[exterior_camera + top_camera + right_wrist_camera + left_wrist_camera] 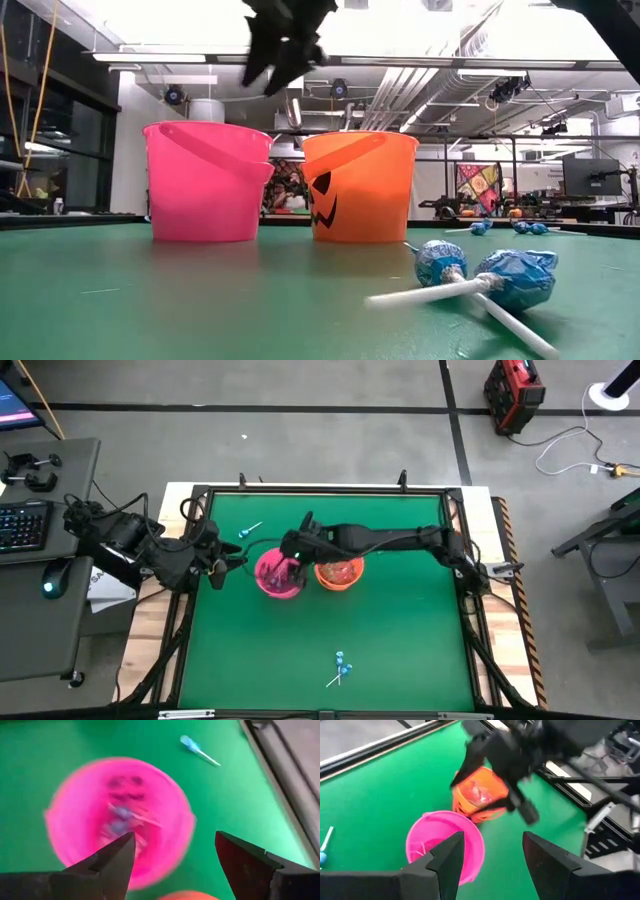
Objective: Sort candy by brand, put in halloween buckets
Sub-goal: Put the blue lollipop into the pink bucket
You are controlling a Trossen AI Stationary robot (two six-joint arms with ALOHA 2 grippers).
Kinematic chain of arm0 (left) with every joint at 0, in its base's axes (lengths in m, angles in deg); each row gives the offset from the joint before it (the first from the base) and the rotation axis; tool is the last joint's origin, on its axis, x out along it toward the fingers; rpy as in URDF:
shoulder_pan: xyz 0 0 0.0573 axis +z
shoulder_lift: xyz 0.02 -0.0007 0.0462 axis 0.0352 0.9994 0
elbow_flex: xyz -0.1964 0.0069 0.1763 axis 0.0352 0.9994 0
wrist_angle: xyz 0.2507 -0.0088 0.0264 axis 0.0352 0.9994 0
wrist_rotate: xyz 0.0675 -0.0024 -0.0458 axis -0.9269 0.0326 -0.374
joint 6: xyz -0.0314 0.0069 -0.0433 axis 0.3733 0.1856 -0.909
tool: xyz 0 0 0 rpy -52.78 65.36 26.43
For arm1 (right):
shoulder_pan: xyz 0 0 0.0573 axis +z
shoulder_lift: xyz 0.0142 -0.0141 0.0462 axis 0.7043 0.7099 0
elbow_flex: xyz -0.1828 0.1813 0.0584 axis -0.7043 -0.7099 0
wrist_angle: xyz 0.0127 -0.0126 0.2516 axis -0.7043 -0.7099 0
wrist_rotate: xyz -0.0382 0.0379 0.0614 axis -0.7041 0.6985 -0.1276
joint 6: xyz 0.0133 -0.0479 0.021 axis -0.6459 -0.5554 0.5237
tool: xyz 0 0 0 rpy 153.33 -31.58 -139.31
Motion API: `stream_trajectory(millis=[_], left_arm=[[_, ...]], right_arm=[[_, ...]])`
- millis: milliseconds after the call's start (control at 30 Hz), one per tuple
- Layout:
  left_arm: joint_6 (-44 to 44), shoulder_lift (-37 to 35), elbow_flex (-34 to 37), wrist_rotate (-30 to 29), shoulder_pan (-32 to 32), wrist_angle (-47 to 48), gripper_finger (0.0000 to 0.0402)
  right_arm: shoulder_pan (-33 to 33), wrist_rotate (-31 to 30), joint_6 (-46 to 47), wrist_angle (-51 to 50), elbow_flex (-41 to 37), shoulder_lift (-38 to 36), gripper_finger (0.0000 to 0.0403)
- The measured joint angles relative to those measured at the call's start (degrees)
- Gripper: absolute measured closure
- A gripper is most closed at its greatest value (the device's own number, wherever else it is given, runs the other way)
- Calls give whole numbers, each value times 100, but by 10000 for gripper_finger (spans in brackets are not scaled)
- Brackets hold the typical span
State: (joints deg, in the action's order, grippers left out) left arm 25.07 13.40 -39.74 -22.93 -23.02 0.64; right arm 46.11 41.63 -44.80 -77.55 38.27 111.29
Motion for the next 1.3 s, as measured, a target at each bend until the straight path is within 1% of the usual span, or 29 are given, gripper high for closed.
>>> stream_trajectory(millis=[100,200,333,400,467,533,633,733,833,900,967,1067,1167,1233,1300], left_arm=[[8,81,0,-211,106,8,212],[291,190,0,-168,437,53,212],[552,333,2,309,1205,262,212],[1012,383,2,628,1772,380,212],[1755,420,2,974,2435,398,212],[2559,479,2,1423,3206,331,212],[3696,633,2,2329,4392,98,212],[4646,910,2,3256,5408,-148,212],[5223,1299,0,3880,6089,-254,212],[5335,1553,0,4051,6360,-276,212],[5340,1798,0,4144,6518,-279,212],[5322,2120,0,4225,6606,-355,212],[5335,2327,0,4244,6607,-485,212],[5318,2432,0,4244,6606,-570,212],[5308,2507,0,4244,6606,-559,212]], right_arm=[[-172,-91,-269,-493,0,-146,135],[-402,-182,-393,-709,-241,-376,135],[-832,-197,-189,-678,-1080,-960,135],[-1086,-200,101,-688,-1672,-1293,135],[-1372,-199,647,-684,-2372,-1733,135],[-1667,-198,1416,-707,-3091,-2272,135],[-2099,-120,2816,-875,-4225,-3066,135],[-2466,310,4183,-849,-5360,-3825,135],[-2735,949,5104,-429,-6352,-4331,135],[-2834,1243,5522,6,-6916,-4477,135],[-2879,1402,6020,490,-7337,-4540,135],[-2934,1332,6693,1120,-7830,-4527,135],[-3001,1155,7221,1804,-8141,-4527,135],[-3037,1138,7493,1881,-8282,-4467,135],[-3035,1143,7553,1886,-8349,-4382,135]])
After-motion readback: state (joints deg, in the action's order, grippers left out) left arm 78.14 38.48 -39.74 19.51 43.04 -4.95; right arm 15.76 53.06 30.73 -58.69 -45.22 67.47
